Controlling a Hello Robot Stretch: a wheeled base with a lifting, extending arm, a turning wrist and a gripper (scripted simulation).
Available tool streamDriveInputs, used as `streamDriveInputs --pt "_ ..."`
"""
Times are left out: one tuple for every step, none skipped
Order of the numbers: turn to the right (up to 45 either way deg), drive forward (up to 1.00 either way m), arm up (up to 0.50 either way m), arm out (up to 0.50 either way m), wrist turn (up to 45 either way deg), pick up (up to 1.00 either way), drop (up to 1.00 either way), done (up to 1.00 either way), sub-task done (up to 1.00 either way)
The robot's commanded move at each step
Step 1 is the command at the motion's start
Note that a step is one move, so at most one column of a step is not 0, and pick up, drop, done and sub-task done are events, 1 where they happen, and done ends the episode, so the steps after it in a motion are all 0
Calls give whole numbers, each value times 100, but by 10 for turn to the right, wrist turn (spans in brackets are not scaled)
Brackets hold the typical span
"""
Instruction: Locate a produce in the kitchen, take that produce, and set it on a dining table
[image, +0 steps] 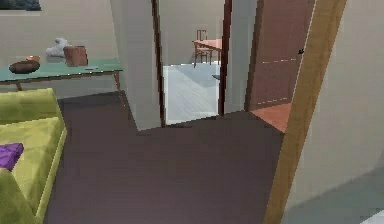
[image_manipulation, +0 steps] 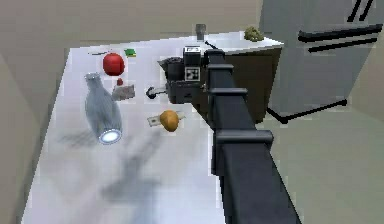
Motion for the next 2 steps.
streamDriveInputs --pt "0 0 -12 0 0 0 0 0 0" --pt "0 0 0 0 0 100 0 0 0"
